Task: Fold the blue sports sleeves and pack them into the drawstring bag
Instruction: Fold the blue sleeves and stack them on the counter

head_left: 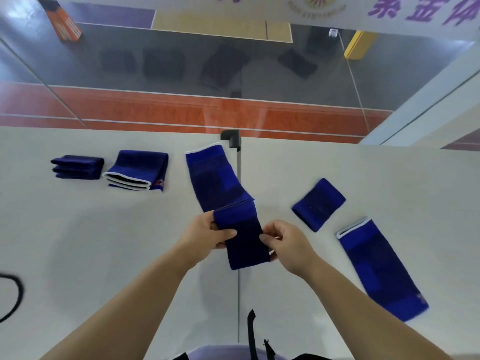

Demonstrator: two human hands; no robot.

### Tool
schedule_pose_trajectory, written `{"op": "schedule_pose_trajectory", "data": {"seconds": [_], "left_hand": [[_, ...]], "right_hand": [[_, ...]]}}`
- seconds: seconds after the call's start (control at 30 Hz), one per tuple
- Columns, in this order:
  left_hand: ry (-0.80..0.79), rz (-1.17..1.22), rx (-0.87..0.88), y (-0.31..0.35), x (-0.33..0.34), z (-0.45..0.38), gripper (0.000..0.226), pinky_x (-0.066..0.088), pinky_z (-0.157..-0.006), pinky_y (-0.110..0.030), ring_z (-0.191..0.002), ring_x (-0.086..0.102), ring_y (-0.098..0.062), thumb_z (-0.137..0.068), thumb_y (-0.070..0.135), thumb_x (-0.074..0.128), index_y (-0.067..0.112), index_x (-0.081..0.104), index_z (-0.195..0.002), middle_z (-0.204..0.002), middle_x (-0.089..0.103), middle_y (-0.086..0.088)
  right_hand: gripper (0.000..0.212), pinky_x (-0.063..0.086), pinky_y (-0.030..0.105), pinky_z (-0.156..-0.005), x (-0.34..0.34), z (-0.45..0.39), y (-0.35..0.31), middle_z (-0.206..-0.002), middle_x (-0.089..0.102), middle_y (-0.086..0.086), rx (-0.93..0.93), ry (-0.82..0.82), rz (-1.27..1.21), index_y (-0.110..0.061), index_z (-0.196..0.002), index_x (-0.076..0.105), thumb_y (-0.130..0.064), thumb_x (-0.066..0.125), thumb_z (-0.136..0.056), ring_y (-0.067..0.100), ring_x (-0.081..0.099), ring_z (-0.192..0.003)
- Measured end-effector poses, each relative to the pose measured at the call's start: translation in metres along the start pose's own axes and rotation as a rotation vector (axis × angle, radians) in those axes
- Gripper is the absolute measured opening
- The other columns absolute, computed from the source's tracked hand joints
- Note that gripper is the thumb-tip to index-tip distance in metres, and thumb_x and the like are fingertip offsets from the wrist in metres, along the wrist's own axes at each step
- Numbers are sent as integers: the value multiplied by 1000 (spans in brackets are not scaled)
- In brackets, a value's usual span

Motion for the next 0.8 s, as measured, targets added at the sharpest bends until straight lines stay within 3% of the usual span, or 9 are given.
{"op": "schedule_pose_trajectory", "data": {"seconds": [0.13, 0.27, 0.47, 0.57, 0.7, 0.8], "left_hand": [[33, -84, 22, -1, 30, -15, 30, 59, -75, -42, -91, 70, -24, -86, -2, 60, 26, 63, -97, -95, 73, -7], [35, -169, 31, -2, 55, -28, 27, 59, -77, -43, -92, 68, -21, -88, 2, 59, 28, 61, -95, -96, 72, -4], [109, -253, -1, -10, 70, -37, 22, 57, -83, -44, -93, 65, -20, -88, 11, 62, 30, 58, -98, -99, 68, -3], [131, -298, -19, -15, 70, -36, 28, 57, -84, -44, -92, 66, -20, -85, 7, 64, 27, 57, -102, -99, 68, -3], [178, -324, -38, -19, 71, -35, 26, 58, -81, -43, -89, 65, -19, -88, 5, 59, 19, 58, -110, -97, 66, -2], [200, -327, -36, -20, 73, -35, 19, 57, -80, -45, -91, 64, -21, -91, 8, 55, 16, 59, -108, -98, 66, -3]], "right_hand": [[7, 50, 21, -57, -35, -2, 17, -85, 68, 0, 5, 14, 67, -12, -93, 63, -17, 58, -92, 12, 63, -69], [6, 44, 19, -64, -89, -11, 33, -83, 64, -8, -22, 204, 258, -19, -91, 61, -25, 61, -90, 10, 60, -76], [34, 53, 39, -81, -156, -38, 50, -120, 52, 3, 67, 395, 509, -16, -121, 52, -28, 59, -90, 23, 58, -101], [54, 47, 39, -88, -165, -51, 54, -134, 40, 11, 150, 390, 616, -9, -133, 38, -33, 60, -90, 28, 43, -119], [60, 43, 35, -81, -159, -63, 60, -133, 37, 15, 241, 330, 679, -4, -130, 37, -38, 62, -88, 29, 41, -117], [56, 43, 37, -89, -160, -66, 63, -128, 42, 17, 241, 326, 590, -3, -126, 42, -33, 67, -86, 31, 46, -113]]}}
Point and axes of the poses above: each hand's wrist, its own z-axis away from the middle knuckle, its own x-axis out of the palm, y = z × x, the point moved 6 cm from there along -z, towards the middle knuckle
